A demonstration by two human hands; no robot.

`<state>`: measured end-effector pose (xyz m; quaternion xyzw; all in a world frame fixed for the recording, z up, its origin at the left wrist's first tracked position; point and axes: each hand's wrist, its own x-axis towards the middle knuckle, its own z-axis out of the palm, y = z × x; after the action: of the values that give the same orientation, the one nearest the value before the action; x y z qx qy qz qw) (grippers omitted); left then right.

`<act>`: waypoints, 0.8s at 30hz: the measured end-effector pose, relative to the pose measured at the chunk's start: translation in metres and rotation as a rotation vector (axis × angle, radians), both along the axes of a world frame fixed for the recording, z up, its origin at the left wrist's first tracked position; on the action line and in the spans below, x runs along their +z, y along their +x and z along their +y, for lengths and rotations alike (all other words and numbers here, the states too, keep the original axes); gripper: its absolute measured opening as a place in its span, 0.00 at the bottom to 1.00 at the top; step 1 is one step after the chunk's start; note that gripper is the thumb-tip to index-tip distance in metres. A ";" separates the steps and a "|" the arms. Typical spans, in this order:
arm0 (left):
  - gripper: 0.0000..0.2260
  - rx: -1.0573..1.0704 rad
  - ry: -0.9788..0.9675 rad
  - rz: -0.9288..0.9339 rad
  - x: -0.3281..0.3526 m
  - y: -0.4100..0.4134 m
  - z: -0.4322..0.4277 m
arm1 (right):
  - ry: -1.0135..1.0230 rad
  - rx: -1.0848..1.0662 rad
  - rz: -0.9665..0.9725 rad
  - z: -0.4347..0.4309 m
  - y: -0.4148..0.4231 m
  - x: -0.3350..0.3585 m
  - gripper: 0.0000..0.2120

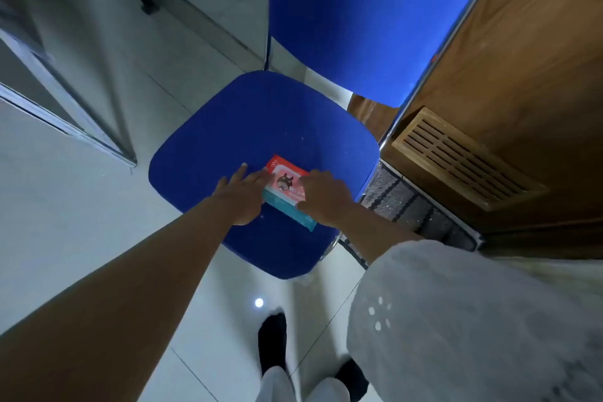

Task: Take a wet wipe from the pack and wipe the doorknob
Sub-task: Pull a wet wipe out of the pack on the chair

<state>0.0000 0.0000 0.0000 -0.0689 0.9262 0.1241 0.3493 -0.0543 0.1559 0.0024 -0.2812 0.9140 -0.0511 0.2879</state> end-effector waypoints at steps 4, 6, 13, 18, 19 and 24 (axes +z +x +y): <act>0.29 0.003 0.001 -0.024 -0.004 0.003 -0.001 | -0.065 -0.063 0.072 -0.010 0.005 -0.011 0.24; 0.30 0.008 0.012 -0.013 -0.006 0.003 0.001 | -0.067 -0.047 0.114 -0.014 0.007 -0.016 0.26; 0.31 0.019 0.018 0.057 -0.016 0.013 0.000 | -0.053 0.017 0.165 -0.019 0.010 -0.019 0.24; 0.36 0.040 0.048 0.073 -0.013 0.013 0.003 | -0.072 0.046 0.173 -0.011 0.005 -0.012 0.17; 0.37 0.055 0.060 0.078 -0.012 0.012 0.004 | -0.098 0.003 0.159 -0.009 0.001 -0.012 0.15; 0.34 -0.023 -0.014 0.134 -0.009 0.012 0.010 | -0.284 -0.345 0.256 0.002 -0.016 -0.013 0.09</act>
<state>0.0120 0.0096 -0.0090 -0.0521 0.9491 0.1181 0.2873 -0.0702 0.1575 -0.0107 -0.1628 0.9611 -0.1912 0.1145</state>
